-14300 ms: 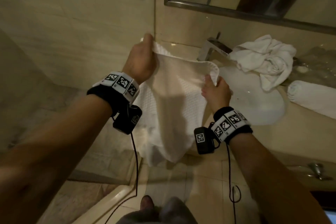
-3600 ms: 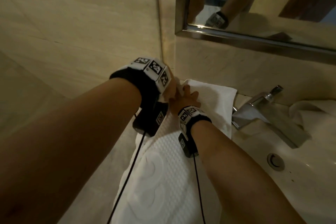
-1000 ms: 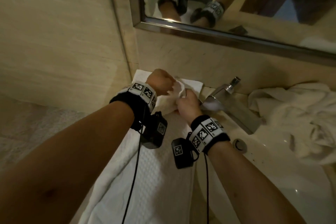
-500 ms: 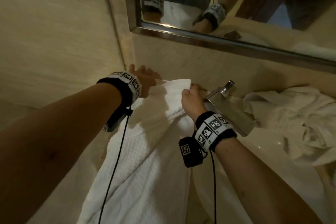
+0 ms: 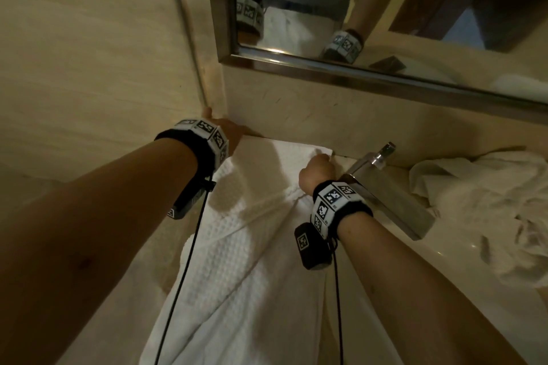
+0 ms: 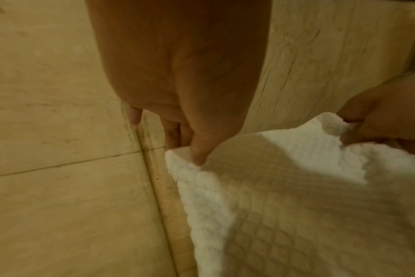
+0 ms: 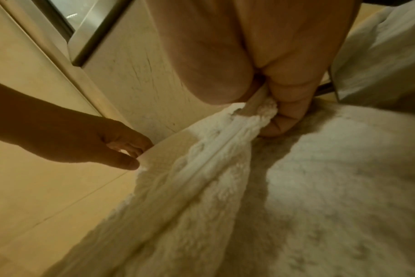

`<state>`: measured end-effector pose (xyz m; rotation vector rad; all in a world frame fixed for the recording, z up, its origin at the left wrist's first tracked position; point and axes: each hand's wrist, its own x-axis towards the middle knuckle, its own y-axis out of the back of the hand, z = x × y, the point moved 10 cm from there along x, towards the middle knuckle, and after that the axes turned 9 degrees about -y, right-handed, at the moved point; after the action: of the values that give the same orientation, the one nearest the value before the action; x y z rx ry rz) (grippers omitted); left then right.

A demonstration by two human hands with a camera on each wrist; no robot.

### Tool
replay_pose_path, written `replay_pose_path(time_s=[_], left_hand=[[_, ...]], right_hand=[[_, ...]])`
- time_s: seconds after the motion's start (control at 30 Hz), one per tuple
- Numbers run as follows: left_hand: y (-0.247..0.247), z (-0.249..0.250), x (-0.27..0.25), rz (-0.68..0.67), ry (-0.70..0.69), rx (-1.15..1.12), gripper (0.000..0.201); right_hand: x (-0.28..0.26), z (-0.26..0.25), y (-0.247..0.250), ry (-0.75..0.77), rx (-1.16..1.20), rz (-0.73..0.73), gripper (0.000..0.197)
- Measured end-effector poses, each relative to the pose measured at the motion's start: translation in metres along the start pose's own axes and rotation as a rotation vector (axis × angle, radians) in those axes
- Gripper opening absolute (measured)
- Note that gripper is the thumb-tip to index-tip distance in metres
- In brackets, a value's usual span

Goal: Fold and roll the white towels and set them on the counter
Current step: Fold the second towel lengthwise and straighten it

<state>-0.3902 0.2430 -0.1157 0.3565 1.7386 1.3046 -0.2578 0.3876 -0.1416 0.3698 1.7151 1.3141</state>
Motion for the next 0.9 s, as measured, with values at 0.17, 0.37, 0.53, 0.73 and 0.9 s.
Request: replay_pose_path(time_s=[0.17, 0.37, 0.53, 0.73, 0.9], left_hand=[[-0.003, 0.003, 0.007, 0.087, 0.010, 0.040, 0.050], [-0.009, 0.003, 0.020, 0.147, 0.072, 0.068, 0.047], [0.002, 0.008, 0.014, 0.336, 0.123, 0.100, 0.036], [0.003, 0.002, 0.005, 0.413, 0.208, -0.084, 0.035], [-0.018, 0.045, 0.015, 0.315, -0.061, -0.390, 0.038]], right_hand=[[0.018, -0.012, -0.006, 0.024, -0.214, 0.027, 0.044], [0.033, -0.010, -0.003, -0.010, -0.126, 0.076, 0.035], [0.044, -0.010, -0.004, -0.017, -0.172, 0.089, 0.034], [0.033, -0.004, 0.018, -0.025, 0.025, 0.232, 0.035], [0.029, -0.003, 0.027, -0.019, 0.088, 0.237, 0.030]])
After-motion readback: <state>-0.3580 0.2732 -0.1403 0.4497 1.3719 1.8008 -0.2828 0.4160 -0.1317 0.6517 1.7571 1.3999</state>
